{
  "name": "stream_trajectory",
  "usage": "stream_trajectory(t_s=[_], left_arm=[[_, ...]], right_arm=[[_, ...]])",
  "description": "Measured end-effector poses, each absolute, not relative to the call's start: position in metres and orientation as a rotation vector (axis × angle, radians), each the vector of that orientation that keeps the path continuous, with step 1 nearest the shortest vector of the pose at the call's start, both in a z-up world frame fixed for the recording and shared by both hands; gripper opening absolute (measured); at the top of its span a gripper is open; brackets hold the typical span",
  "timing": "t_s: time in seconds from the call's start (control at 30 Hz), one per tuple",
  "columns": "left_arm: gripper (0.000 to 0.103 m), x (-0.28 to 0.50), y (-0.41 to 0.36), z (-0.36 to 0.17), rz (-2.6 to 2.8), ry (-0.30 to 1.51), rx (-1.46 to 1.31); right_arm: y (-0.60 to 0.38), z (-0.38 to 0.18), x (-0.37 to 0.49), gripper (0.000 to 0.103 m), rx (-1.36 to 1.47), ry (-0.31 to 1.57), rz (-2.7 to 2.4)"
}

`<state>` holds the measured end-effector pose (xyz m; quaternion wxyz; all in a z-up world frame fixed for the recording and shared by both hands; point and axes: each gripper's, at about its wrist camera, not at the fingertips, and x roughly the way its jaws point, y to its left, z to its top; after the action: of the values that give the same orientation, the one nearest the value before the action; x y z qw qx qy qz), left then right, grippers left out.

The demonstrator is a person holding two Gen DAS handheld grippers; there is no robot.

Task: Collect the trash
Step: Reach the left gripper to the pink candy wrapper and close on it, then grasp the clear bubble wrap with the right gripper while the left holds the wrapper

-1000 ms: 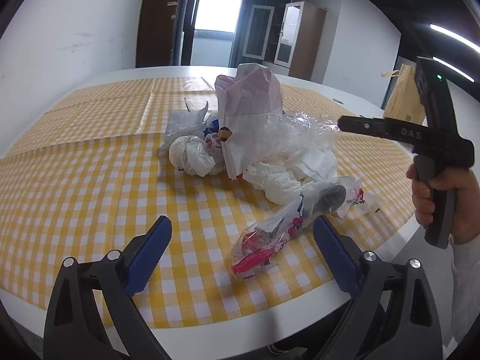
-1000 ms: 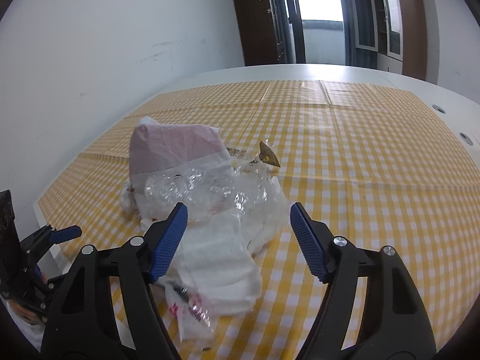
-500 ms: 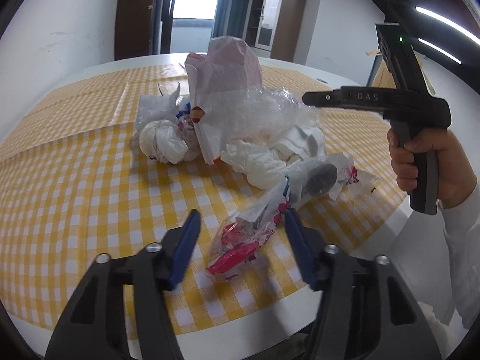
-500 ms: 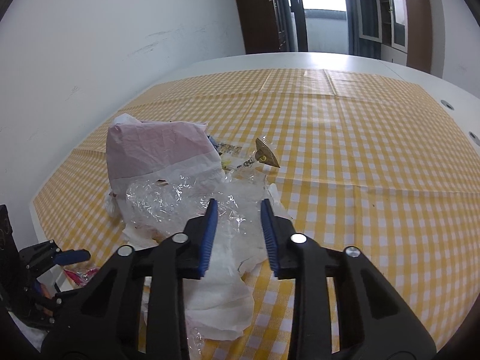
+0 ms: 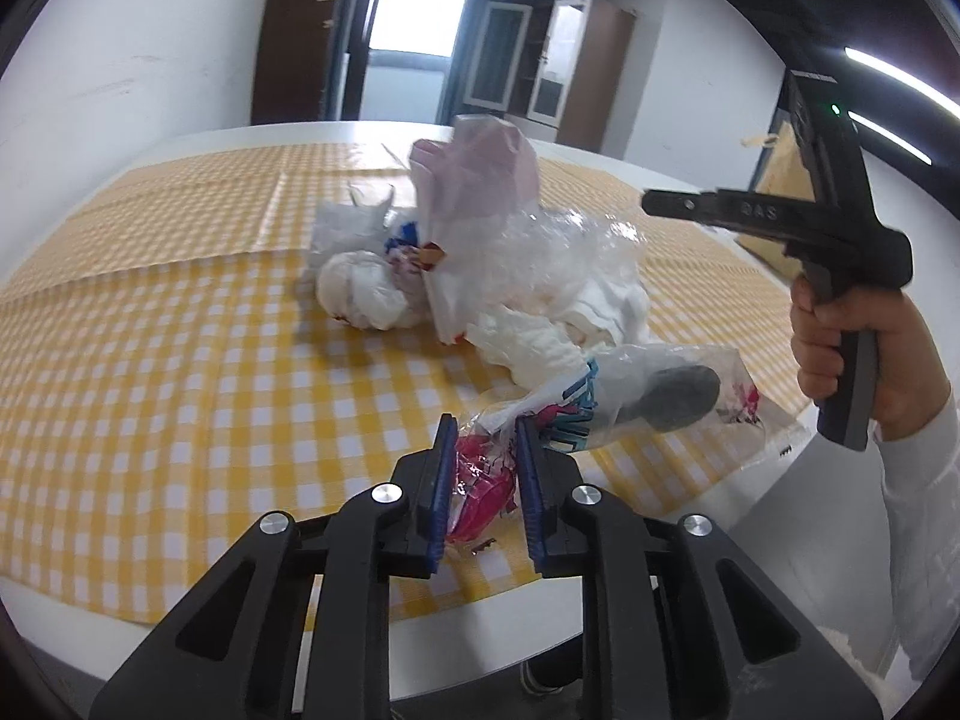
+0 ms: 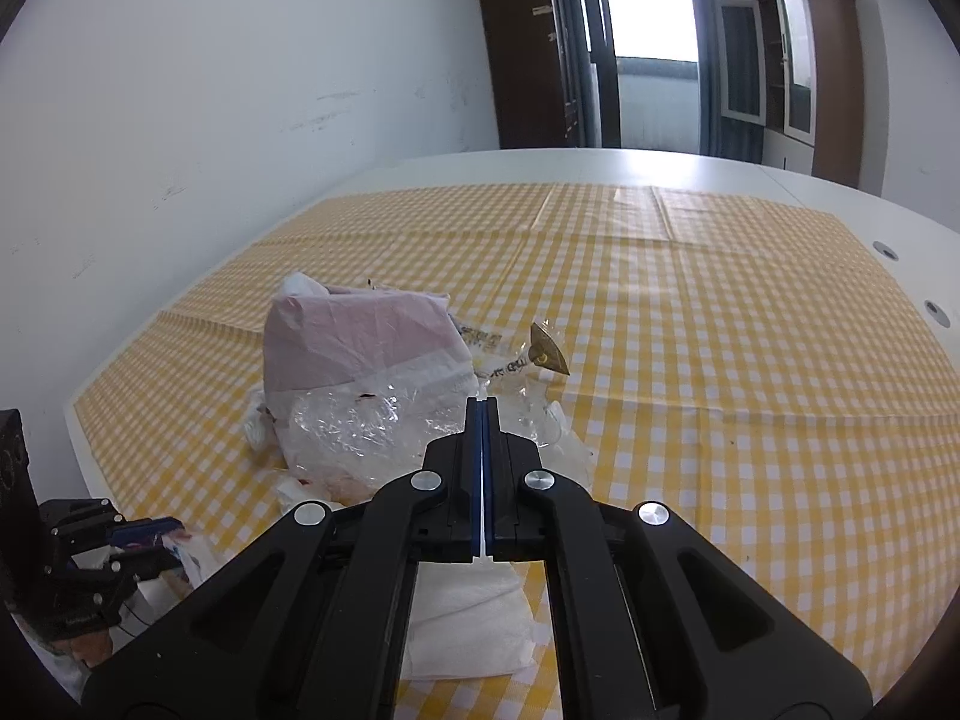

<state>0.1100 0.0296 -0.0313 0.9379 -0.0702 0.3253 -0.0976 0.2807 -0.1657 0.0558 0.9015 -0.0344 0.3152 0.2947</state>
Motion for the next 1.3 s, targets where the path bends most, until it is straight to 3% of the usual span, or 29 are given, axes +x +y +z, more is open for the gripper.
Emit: stream_trajectory(t_s=[0.17, 0.23, 0.3, 0.43, 0.6, 0.7, 0.8, 0.93, 1.0, 1.13, 1.3], left_arm=[[0.018, 0.095, 0.039, -0.021, -0.174, 0.637, -0.16], [0.018, 0.091, 0.043, -0.022, -0.166, 0.634, -0.169], [0.018, 0.091, 0.046, -0.026, -0.158, 0.644, -0.185], [0.018, 0.096, 0.048, -0.033, -0.16, 0.674, -0.205], [0.018, 0.102, 0.048, -0.034, -0.171, 0.682, -0.212], [0.018, 0.106, 0.049, -0.035, -0.175, 0.686, -0.215], [0.018, 0.11, 0.05, -0.04, -0.176, 0.696, -0.222], [0.018, 0.115, 0.052, -0.044, -0.18, 0.7, -0.231], [0.018, 0.117, 0.052, -0.045, -0.184, 0.699, -0.237], [0.018, 0.12, 0.05, -0.047, -0.195, 0.699, -0.244], [0.018, 0.117, 0.049, -0.046, -0.197, 0.696, -0.246]], right_arm=[[-0.175, 0.063, 0.275, 0.0, -0.051, 0.651, 0.605], [-0.179, 0.06, 0.278, 0.01, -0.043, 0.669, 0.6], [-0.182, 0.055, 0.279, 0.029, -0.038, 0.678, 0.607], [-0.179, 0.048, 0.285, 0.031, -0.043, 0.699, 0.614], [-0.169, 0.037, 0.301, 0.048, -0.036, 0.729, 0.628], [-0.163, 0.028, 0.311, 0.049, -0.024, 0.752, 0.646], [-0.158, 0.016, 0.316, 0.049, -0.03, 0.774, 0.653], [-0.151, 0.008, 0.315, 0.035, -0.058, 0.772, 0.652], [-0.148, 0.007, 0.314, 0.014, -0.072, 0.77, 0.649], [-0.135, 0.0, 0.307, 0.006, -0.13, 0.759, 0.643], [-0.131, 0.007, 0.301, 0.003, -0.136, 0.728, 0.638]])
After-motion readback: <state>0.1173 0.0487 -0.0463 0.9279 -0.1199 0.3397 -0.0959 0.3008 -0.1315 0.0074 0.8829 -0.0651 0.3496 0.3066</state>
